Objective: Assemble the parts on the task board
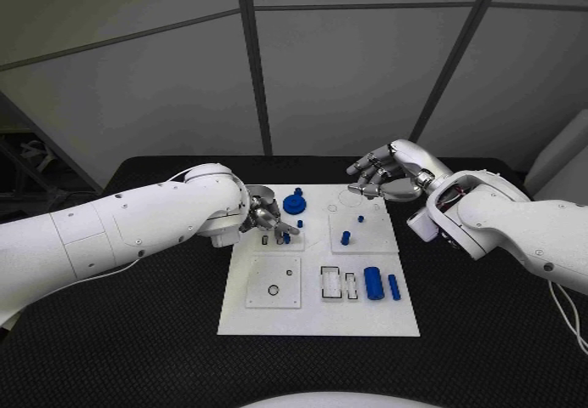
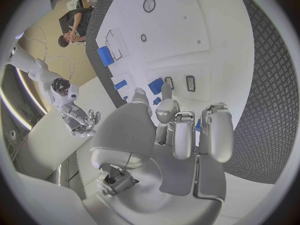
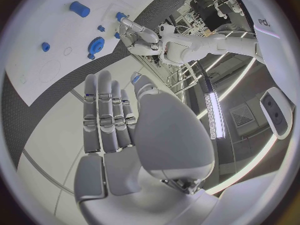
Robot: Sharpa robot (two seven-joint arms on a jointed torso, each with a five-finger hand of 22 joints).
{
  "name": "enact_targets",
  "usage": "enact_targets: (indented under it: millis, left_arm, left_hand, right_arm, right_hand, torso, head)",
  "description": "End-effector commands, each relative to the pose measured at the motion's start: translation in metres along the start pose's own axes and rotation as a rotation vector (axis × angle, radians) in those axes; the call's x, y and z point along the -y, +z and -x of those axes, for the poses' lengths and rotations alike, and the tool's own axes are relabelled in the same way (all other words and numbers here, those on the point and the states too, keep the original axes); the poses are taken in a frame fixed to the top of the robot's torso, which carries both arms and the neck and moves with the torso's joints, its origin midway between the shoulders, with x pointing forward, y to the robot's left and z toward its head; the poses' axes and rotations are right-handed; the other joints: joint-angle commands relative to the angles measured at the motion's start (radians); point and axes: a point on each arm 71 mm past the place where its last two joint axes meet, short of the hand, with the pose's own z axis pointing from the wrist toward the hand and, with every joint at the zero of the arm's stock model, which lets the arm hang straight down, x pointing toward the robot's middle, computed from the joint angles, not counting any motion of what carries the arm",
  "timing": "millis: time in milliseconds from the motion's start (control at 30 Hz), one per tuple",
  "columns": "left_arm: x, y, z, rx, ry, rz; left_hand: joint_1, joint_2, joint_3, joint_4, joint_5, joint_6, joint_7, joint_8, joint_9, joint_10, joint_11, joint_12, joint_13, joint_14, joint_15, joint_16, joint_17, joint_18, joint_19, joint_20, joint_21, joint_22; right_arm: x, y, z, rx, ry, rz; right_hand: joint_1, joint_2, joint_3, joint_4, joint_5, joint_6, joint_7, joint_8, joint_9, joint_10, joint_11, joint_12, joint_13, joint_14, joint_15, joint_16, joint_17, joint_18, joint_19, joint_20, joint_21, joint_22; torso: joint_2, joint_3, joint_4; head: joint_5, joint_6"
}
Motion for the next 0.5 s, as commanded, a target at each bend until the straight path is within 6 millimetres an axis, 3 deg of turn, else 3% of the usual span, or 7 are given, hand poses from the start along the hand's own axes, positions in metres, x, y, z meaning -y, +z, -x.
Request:
enact_targets:
  millis: [33, 500]
  left_arm:
    - [0.0016, 0.0003, -0.0002, -0.009, 0.019, 0.006]
    - [0.0051, 0.0018, -0.0005, -0.019, 0.026, 0.003]
  left_hand:
    - [-0.001, 0.009, -0.002, -0.006, 0.005, -0.006, 0.0, 0.004, 0.002, -0.002, 0.001, 0.003, -0.001, 0.105, -0.005, 0.006, 0.263, -0.012, 0.004, 0.002, 0.005, 0.0]
    - [0.017, 0.023, 0.003, -0.009, 0.011, -0.012, -0.001, 0.014, 0.016, -0.002, 0.0, 0.006, 0.002, 0.105, -0.006, 0.006, 0.263, -0.012, 0.002, 0.002, 0.004, 0.0]
  right_arm:
    - [-0.0015, 0.0009, 0.0012, 0.013, 0.005, 0.007]
    - [-0.0012, 0.0027, -0.0003, 0.006, 0.006, 0.002]
  right_hand:
    - [0.011, 0.0, 0.0, 0.008, 0.005, 0.005, 0.003, -0.006, -0.001, 0.007, -0.001, -0.003, -0.001, 0.006, 0.002, -0.005, -0.001, 0.003, 0.005, 0.002, -0.004, -0.001]
    - [0.013, 0.0, 0.0, 0.008, 0.013, 0.006, 0.003, -0.005, 0.0, 0.009, 0.0, -0.009, -0.011, 0.008, 0.003, -0.017, 0.0, 0.003, 0.008, 0.003, -0.013, -0.006]
  torso:
    - [0.0, -0.0003, -0.0002]
    - [0.0, -0.0001, 0.0004]
  head:
    - [0.0, -0.002]
    - [-0.002, -0.006]
